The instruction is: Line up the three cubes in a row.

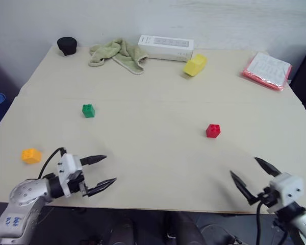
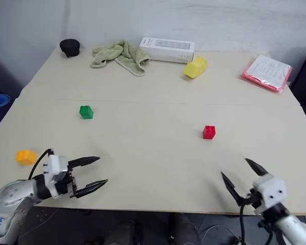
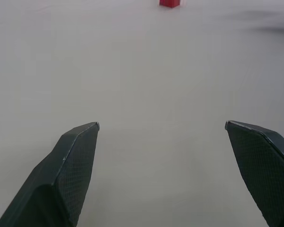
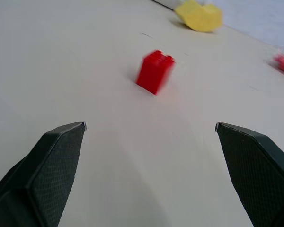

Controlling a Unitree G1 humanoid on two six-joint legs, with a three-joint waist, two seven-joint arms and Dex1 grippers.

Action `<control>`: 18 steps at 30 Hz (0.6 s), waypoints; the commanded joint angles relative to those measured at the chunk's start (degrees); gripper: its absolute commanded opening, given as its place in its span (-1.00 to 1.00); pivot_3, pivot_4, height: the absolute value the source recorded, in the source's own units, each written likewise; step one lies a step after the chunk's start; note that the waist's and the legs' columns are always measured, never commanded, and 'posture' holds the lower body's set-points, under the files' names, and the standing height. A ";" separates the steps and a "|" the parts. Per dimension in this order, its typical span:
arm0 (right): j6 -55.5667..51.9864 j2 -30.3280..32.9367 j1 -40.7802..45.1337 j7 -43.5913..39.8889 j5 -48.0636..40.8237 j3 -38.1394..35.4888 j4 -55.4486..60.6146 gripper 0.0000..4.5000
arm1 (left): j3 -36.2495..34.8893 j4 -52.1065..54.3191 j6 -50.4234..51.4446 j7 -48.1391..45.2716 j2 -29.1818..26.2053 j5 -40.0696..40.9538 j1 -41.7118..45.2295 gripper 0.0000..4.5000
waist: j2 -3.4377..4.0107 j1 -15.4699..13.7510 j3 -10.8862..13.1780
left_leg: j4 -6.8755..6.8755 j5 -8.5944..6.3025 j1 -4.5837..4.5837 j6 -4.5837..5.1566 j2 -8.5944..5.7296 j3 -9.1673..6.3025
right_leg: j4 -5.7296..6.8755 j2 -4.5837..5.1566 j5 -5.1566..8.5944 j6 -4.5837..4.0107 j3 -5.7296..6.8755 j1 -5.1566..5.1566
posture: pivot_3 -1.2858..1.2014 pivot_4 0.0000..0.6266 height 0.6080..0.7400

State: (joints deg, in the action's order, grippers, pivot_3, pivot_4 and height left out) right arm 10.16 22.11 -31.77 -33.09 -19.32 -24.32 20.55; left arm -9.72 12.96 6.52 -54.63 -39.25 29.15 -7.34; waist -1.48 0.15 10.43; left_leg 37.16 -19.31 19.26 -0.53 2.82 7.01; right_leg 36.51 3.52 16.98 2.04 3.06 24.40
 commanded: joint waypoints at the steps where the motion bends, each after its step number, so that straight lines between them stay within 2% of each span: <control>1: -1.71 -2.66 -0.91 4.93 -1.52 -2.86 2.05 1.00 | 4.29 0.37 0.89 -0.02 2.64 -0.59 4.41 0.99 | 0.00 0.12 0.00 | 0.02 0.00 -0.01 0.00 0.01 -0.01 | 0.02 -0.01 0.00 0.00 0.00 -0.01 | 0.03 -0.52 1.00; 8: -13.59 0.41 11.58 8.92 -0.96 3.54 6.57 1.00 | 10.55 -2.25 3.53 -2.31 5.82 -1.61 12.65 0.99 | 0.01 2.10 0.00 | -0.01 0.07 -0.02 -0.07 0.00 0.14 | 0.30 -0.11 0.04 -0.05 -0.17 -0.06 | 0.03 -0.52 1.00; 13: -29.89 6.16 31.82 11.19 0.68 11.06 2.96 1.00 | 12.38 -4.43 5.24 -3.89 7.35 -1.29 15.90 0.99 | 0.02 1.99 0.01 | 0.17 0.30 -0.03 -0.41 0.00 0.07 | 0.46 -0.15 0.05 -0.06 -0.15 0.15 | 0.03 -0.52 1.00; 18: -40.07 3.56 41.73 18.19 2.31 13.72 -0.97 1.00 | 13.42 -7.57 0.98 -2.90 9.77 -5.12 17.10 0.99 | 0.01 0.90 0.00 | 0.13 0.31 0.13 -0.41 0.00 -0.12 | 0.35 -0.15 0.09 -0.07 -0.02 0.20 | 0.03 -0.52 1.00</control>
State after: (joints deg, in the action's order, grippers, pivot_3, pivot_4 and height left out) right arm -27.63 26.01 9.27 -17.02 -18.80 -11.36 20.31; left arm 3.42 5.31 9.36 -57.58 -29.84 25.03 8.98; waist -1.47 1.05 10.42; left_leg 37.32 -19.01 19.45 -0.93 2.83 6.90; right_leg 36.83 3.37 17.08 1.97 3.06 24.61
